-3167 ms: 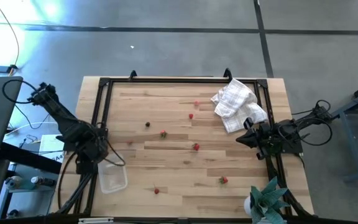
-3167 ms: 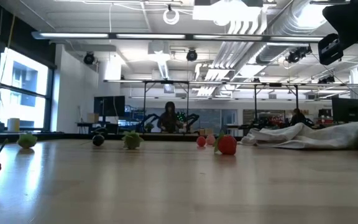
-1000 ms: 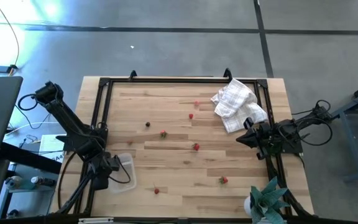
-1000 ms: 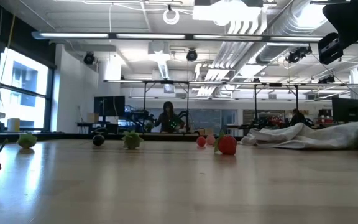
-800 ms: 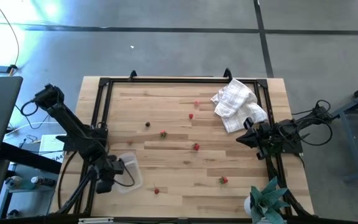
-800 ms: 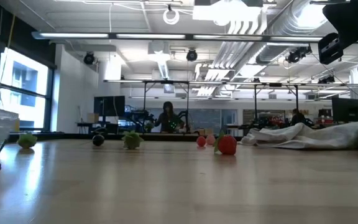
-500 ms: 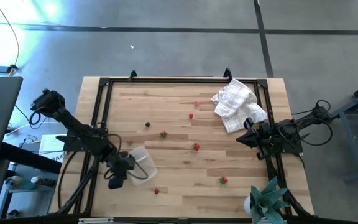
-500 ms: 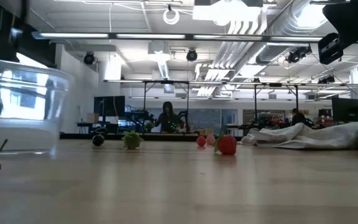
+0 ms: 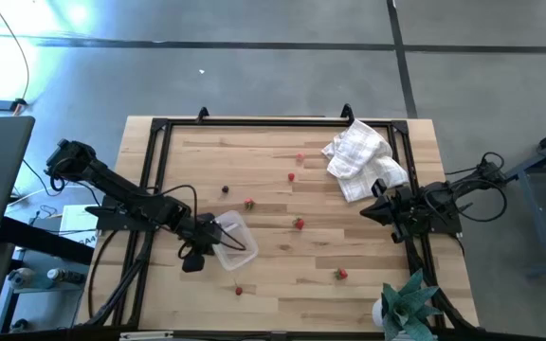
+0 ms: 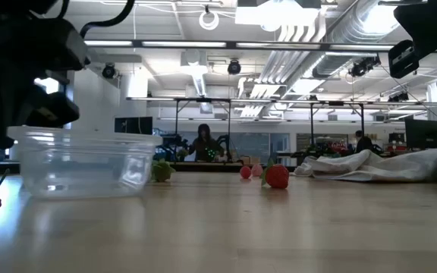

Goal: Pick and placing Produce into tupperware
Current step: Move the transparent container to the center of the table

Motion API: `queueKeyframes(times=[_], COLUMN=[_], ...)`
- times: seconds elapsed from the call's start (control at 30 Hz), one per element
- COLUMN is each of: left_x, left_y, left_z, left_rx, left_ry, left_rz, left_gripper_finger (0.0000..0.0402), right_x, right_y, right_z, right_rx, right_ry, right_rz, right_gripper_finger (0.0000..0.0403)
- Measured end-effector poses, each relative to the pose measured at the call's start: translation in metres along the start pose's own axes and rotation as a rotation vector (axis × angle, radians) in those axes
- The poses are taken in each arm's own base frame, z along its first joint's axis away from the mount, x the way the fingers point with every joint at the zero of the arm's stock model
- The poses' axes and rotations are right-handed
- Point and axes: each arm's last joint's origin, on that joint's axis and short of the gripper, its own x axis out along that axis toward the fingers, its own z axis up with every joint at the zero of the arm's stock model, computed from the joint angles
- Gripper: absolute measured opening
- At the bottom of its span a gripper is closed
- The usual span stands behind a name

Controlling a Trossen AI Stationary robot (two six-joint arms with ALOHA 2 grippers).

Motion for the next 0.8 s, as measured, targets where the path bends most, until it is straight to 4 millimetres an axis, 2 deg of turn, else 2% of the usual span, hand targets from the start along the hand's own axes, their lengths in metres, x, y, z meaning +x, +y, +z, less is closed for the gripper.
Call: queueKeyframes(times=[0.2, 0.4, 0.57, 0.8], left_x=[0.002, 0.017, 0.026, 0.024], left_y=[0.013, 0.032, 0.040, 0.054], left_z=[0.009, 0.002, 0.012, 0.019], left_rx=[0.017, -0.066, -0.044, -0.010], left_ry=[0.032, 0.189, 0.112, 0.062], left_rz=[0.023, 0.101, 0.100, 0.163], left_gripper_finger=[0.0003, 0.0003, 0.0003, 0.0003], right_x=[0.000, 0.000, 0.000, 0.000], right_y=[0.000, 0.000, -0.001, -0.001], right_z=[0.000, 0.000, 0.000, 0.001], right_rx=[0.000, -0.003, -0.003, 0.001], right_ry=[0.000, -0.001, -0.004, -0.012], right_rz=[0.000, -0.007, -0.025, -0.025], right_gripper_finger=[0.0000, 0.0000, 0.0000, 0.0000])
